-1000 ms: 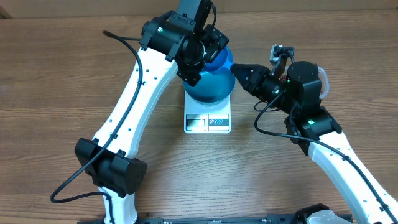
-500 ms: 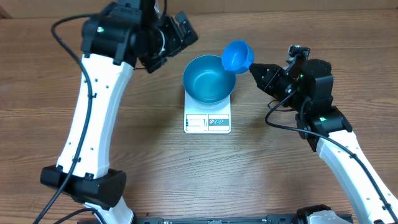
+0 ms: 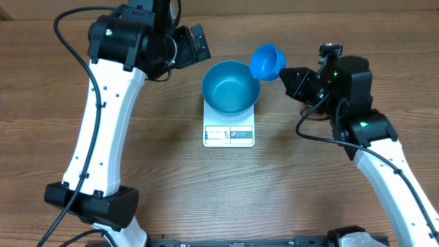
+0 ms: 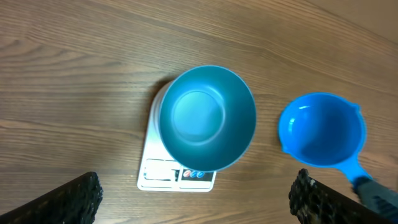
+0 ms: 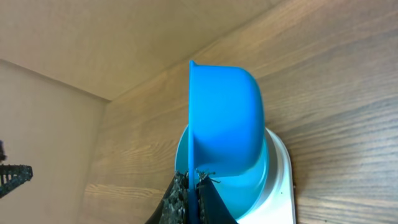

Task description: Scoop item into bowl and weigh 150g on scale

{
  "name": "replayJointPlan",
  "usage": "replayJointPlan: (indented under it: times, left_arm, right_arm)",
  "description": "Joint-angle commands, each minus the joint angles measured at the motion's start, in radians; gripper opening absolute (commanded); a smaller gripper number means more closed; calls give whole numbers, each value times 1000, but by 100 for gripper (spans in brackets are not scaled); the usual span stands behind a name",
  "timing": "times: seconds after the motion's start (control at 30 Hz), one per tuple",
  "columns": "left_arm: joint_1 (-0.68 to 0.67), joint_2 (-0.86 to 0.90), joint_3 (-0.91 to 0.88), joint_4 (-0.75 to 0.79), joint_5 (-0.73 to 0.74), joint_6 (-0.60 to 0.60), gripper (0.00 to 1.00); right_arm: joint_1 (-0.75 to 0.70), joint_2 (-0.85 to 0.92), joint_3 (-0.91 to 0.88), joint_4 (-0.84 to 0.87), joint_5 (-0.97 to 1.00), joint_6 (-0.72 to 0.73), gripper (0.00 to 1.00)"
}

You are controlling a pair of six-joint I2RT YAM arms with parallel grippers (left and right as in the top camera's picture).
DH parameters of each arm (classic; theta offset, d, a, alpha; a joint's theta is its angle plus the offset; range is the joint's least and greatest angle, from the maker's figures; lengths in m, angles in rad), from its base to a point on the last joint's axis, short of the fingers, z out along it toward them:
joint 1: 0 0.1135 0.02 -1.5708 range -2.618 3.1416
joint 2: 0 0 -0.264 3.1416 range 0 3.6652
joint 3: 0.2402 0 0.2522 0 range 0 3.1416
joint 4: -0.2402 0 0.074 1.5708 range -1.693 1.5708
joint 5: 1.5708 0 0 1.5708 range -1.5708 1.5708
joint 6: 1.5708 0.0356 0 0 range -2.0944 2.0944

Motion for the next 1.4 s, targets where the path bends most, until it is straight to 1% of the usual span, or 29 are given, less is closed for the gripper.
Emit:
replayJointPlan:
  times: [0.0,0.03,0.13,0.17,0.23,0.47,0.63,0.67,0.7,0.77,0.87,0.9,0.93,0.97,1.0,1.17,1.37]
  left_arm:
    - [0,-9,11,-3,-46,27,100]
    - [0,-9,11,-5,-61,32,100]
    - [0,-9,11,-14,-101,93,100]
    - [0,-9,11,-14,-113,117,99]
    - [0,-9,11,-14,-116,135,100]
    - [-1,-9,11,-18,-96,134,100]
    - [0,-8,11,-8,-87,145,100]
    - [-1,-8,11,-1,-86,165,100]
    - [-1,-8,11,13,-86,212,100]
    - [-1,-8,11,20,-85,260,98]
    - [-5,-7,11,16,-81,340,87]
    - [-9,-7,11,12,-81,367,71]
    - [-14,-7,11,8,-82,384,51]
    - [-24,-7,11,0,-82,393,22]
    - [-32,-7,11,-4,-81,393,5]
    - [-85,-7,11,-2,-82,399,4]
    - [-172,-4,6,28,-88,484,4]
  right_arm:
    - [-2,-9,73,-36,71,-56,4]
    - [-2,-9,82,-54,94,-71,4]
    - [-2,-8,116,-146,195,-107,4]
    - [-2,-8,146,-234,278,-125,4]
    - [-2,-8,180,-323,362,-136,4]
    - [-2,-8,338,-586,652,-170,4]
    - [-2,-8,382,-686,862,-175,4]
    - [-2,-8,382,-697,889,-182,4]
    - [-2,-6,381,-719,937,-186,4]
    - [-2,-6,381,-731,963,-186,4]
    - [-2,-6,381,-730,966,-188,4]
    - [-2,-6,381,-730,967,-188,4]
    - [-2,-6,381,-731,967,-188,4]
    - [-2,-6,381,-731,967,-188,4]
    - [-2,-6,381,-731,967,-188,4]
    - [-2,-6,381,-731,966,-188,4]
    - [-3,-6,381,-733,942,-187,4]
